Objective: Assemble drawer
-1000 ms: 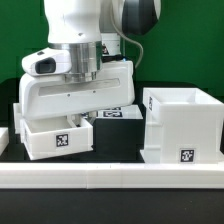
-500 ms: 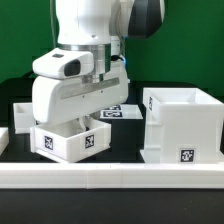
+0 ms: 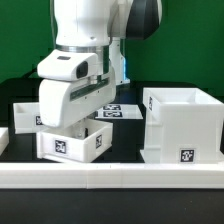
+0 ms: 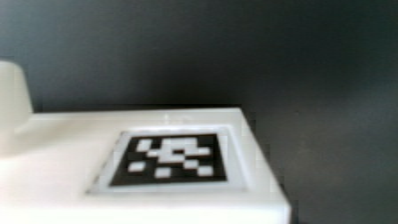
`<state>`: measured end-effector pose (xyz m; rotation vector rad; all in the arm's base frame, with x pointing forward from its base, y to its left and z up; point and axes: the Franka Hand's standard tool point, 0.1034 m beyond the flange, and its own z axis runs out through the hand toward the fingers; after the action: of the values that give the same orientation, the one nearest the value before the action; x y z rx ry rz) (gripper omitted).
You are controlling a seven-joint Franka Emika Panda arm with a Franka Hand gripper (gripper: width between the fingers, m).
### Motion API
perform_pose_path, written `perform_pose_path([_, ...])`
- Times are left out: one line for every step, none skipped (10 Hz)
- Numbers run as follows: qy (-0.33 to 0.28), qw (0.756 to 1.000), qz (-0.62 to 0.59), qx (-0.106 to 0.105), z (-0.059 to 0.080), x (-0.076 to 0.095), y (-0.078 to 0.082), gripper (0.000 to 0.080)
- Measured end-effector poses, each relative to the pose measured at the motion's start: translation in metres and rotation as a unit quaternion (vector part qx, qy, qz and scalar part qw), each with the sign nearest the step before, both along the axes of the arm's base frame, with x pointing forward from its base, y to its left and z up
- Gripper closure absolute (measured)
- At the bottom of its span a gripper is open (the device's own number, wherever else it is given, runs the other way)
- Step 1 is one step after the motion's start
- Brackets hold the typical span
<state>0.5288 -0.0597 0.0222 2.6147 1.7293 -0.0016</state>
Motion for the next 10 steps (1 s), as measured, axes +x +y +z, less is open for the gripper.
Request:
perform_pose_path([0.000,0.999,0.043,-0.006,0.001,0.002,0.003,0.0758])
perform_pose_path([0.000,0.997,0.078,-0.010,0.000,0.004,0.006,0.0758])
perform_pose_path([0.001,0.993,0.115,-0.014,-0.001,0.005,0.005,0.0758])
perform_pose_path([0.002,0.993,0.121,-0.014,-0.001,0.004,0.003,0.0758])
perform_pose_path([0.003,0.993,0.120,-0.014,-0.002,0.004,0.003,0.0758])
perform_pose_path([0.003,0.993,0.119,-0.014,-0.002,0.003,0.003,0.0758])
perform_pose_path([0.004,0.993,0.120,-0.014,-0.003,0.003,0.004,0.0758])
perform_pose_path([0.003,0.992,0.127,-0.012,-0.005,0.005,0.012,0.0758])
perform_pose_path([0.003,0.992,0.130,-0.009,-0.006,0.010,0.023,0.0758])
perform_pose_path([0.004,0.991,0.135,-0.007,-0.008,0.013,0.031,0.0758])
